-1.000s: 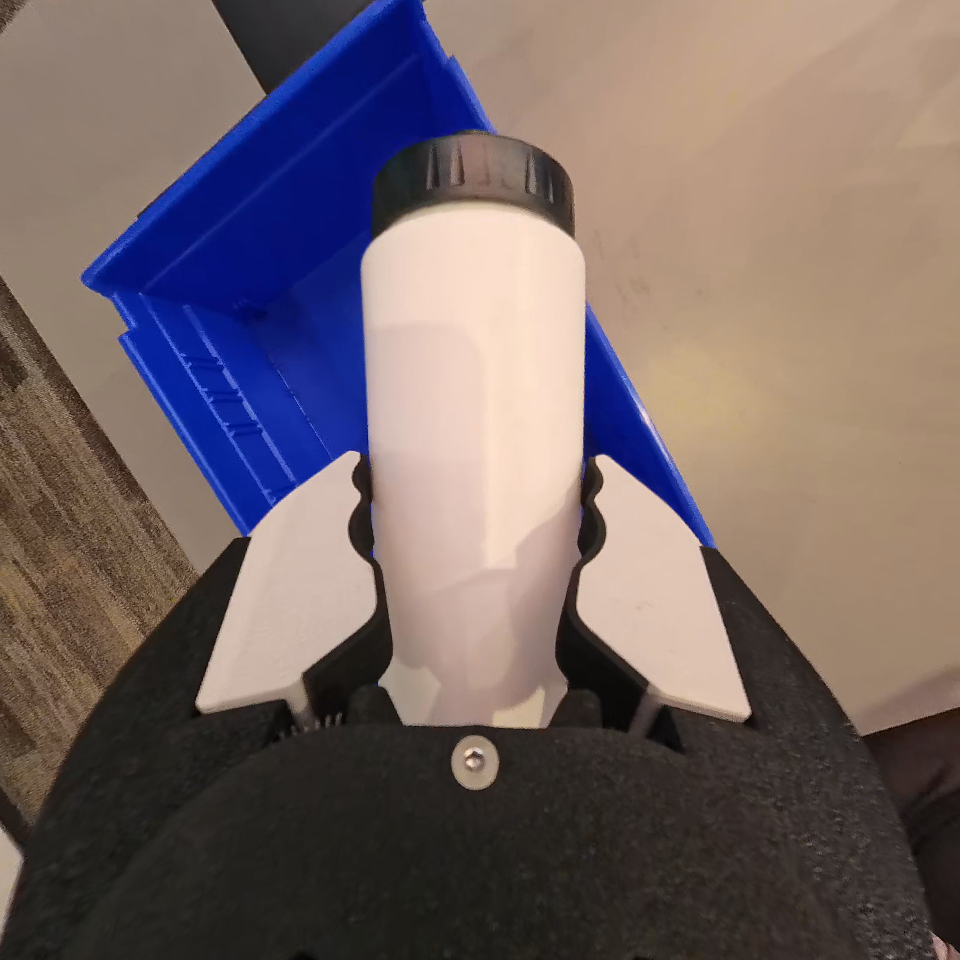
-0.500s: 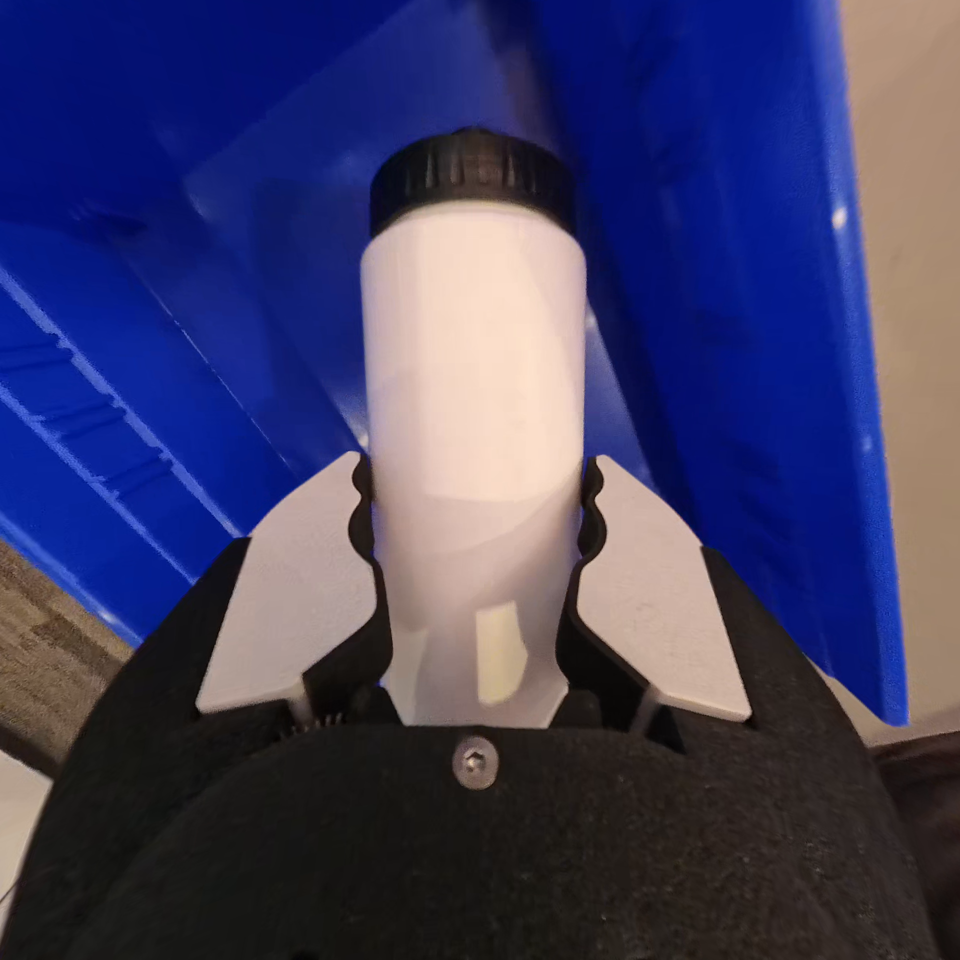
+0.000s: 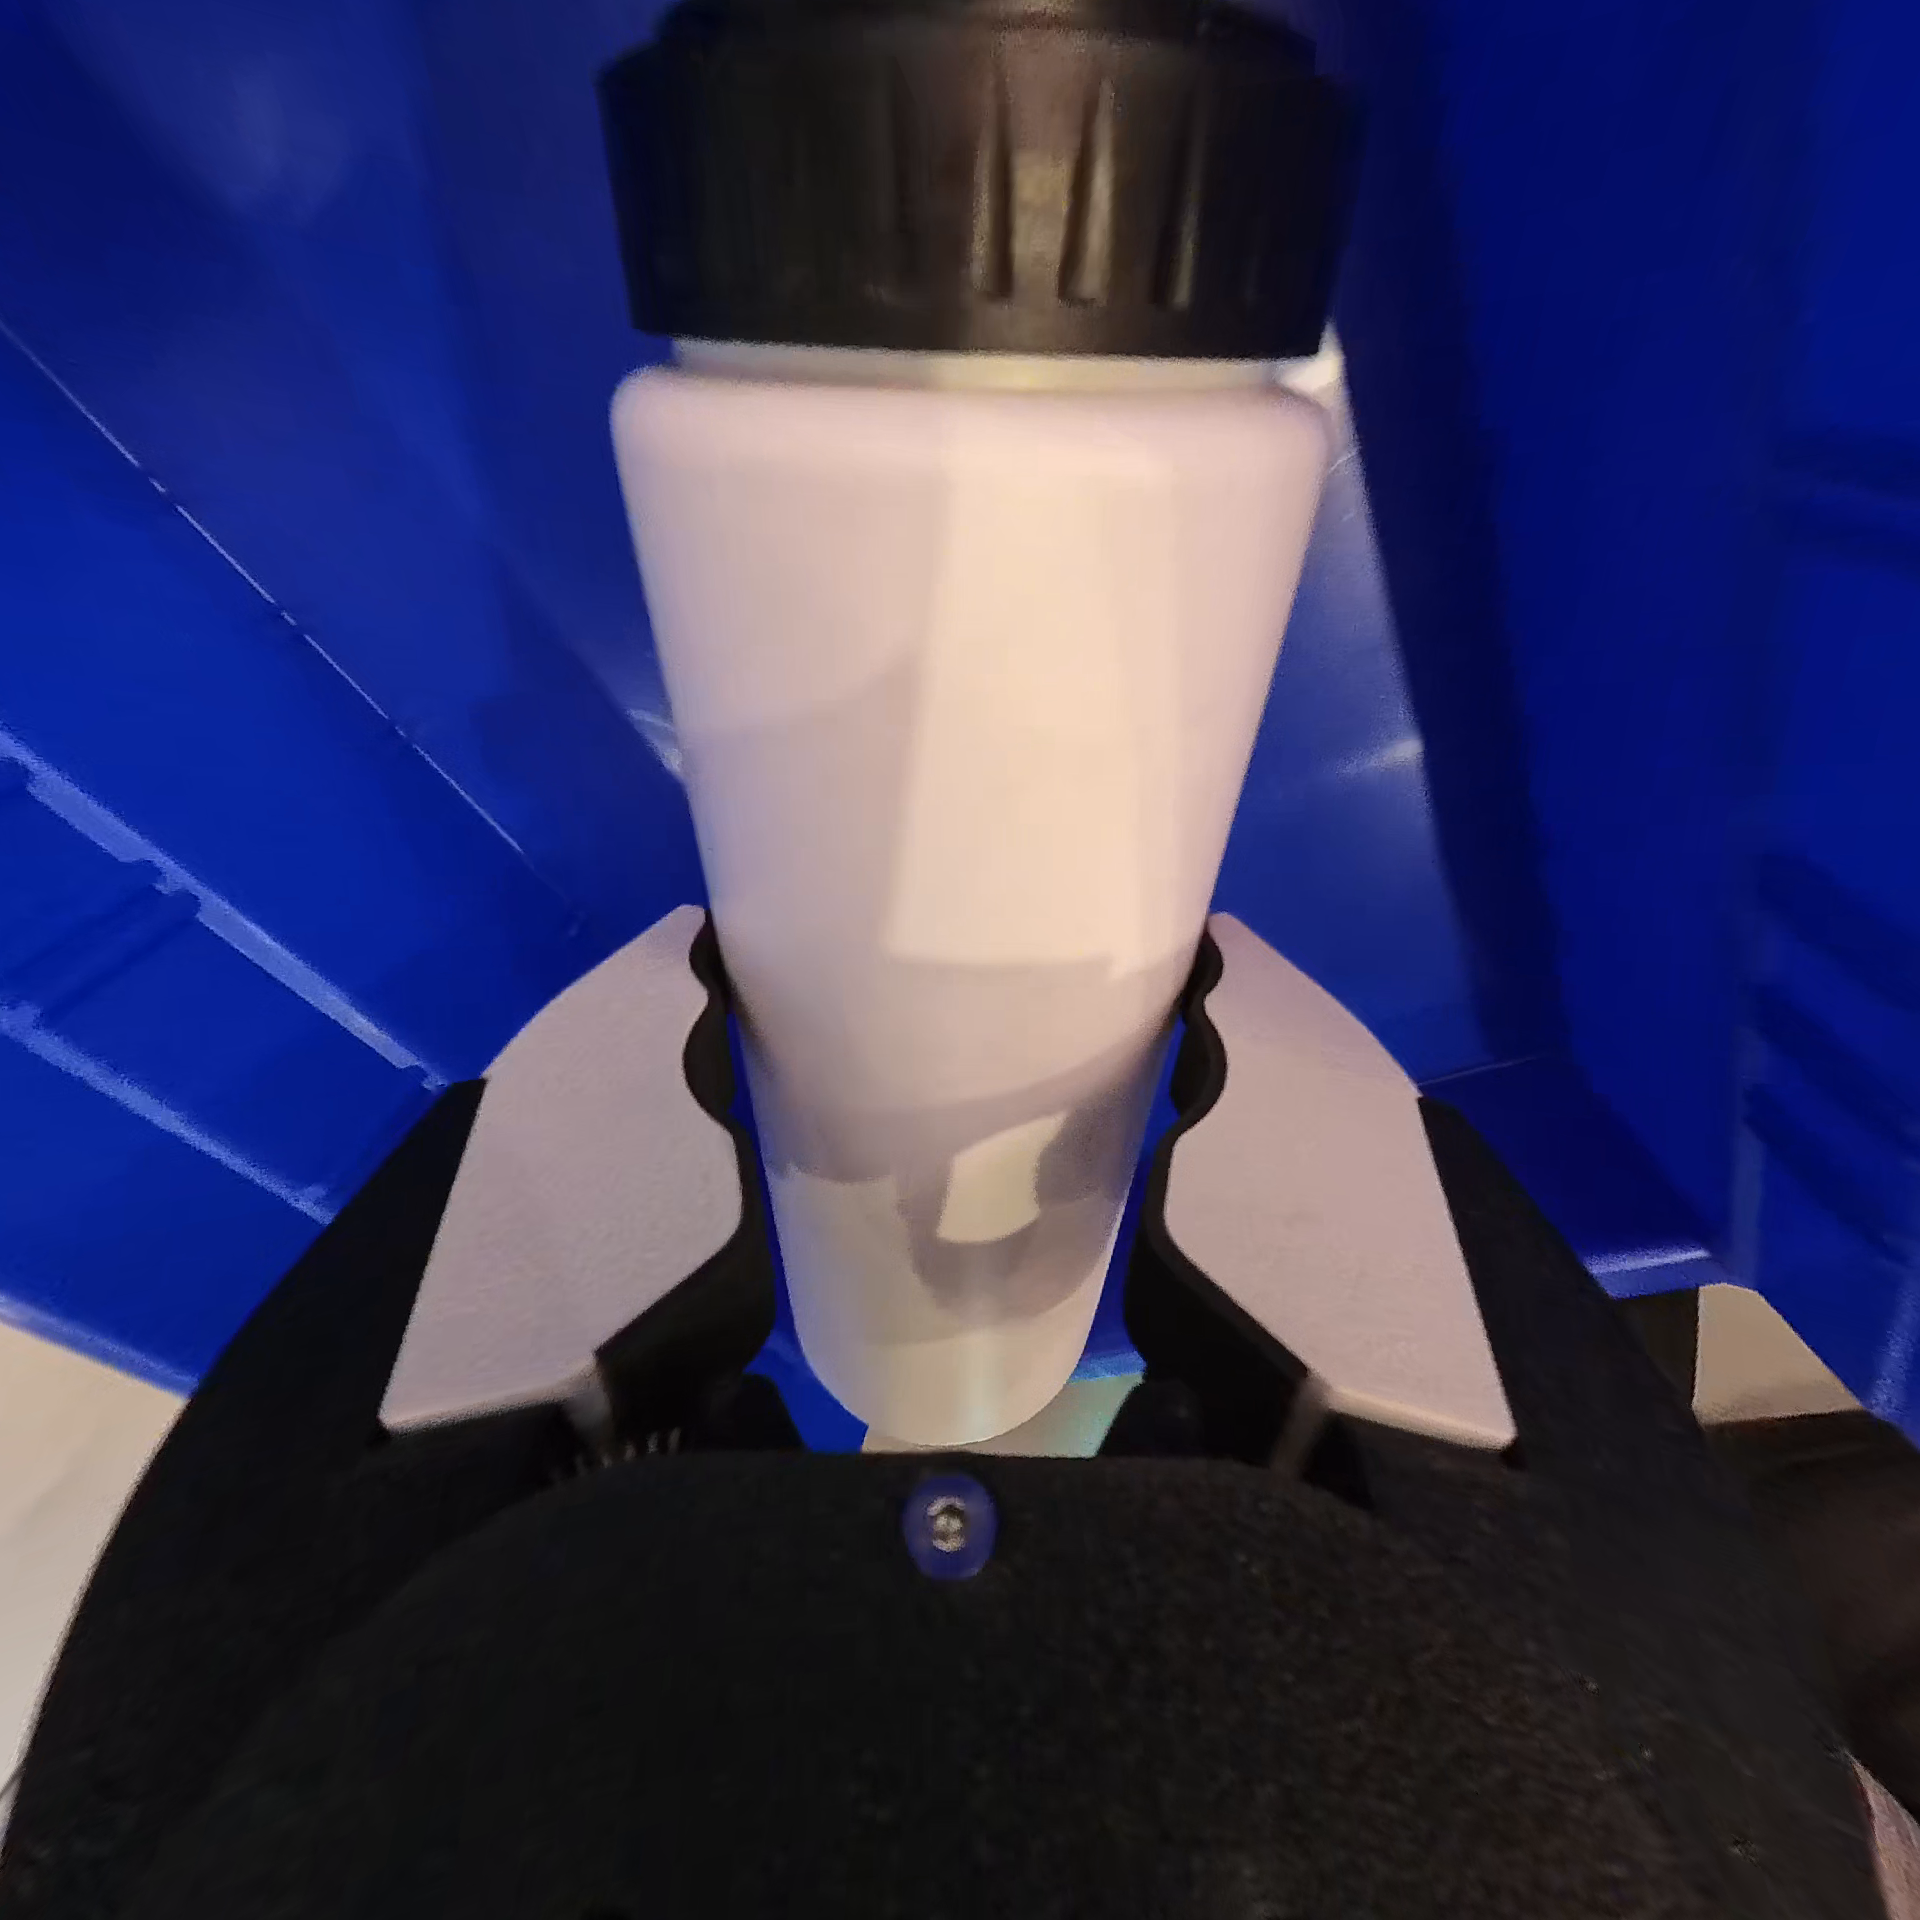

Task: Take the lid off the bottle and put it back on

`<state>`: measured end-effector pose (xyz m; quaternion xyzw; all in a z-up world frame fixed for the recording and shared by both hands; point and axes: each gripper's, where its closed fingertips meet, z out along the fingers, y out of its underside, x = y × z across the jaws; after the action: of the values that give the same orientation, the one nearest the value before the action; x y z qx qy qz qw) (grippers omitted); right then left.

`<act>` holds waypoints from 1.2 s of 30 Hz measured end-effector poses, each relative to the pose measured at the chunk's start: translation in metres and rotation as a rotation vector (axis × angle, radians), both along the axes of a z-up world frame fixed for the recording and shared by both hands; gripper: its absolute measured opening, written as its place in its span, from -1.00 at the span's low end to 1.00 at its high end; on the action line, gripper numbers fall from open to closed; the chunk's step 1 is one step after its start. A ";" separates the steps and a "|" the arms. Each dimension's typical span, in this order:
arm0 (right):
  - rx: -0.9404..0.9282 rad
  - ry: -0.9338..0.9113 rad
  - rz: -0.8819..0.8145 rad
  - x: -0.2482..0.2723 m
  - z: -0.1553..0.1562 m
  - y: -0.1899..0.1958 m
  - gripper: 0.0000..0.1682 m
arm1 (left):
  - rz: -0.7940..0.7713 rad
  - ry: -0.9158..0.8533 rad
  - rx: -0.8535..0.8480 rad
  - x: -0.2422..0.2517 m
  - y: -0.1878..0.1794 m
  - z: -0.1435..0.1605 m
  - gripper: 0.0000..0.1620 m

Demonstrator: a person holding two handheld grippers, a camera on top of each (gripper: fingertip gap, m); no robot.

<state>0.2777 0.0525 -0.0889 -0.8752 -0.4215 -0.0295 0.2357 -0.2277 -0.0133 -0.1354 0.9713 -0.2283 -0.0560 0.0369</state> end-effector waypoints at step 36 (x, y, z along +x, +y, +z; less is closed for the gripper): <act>0.001 -0.019 0.009 0.002 0.000 -0.001 -0.40 | -0.068 -0.037 0.045 0.012 0.008 0.009 0.05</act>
<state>0.2794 0.0515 -0.0886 -0.8729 -0.4275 -0.0369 0.2323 -0.2160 -0.0053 -0.1260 0.9644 -0.2604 -0.0442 0.0087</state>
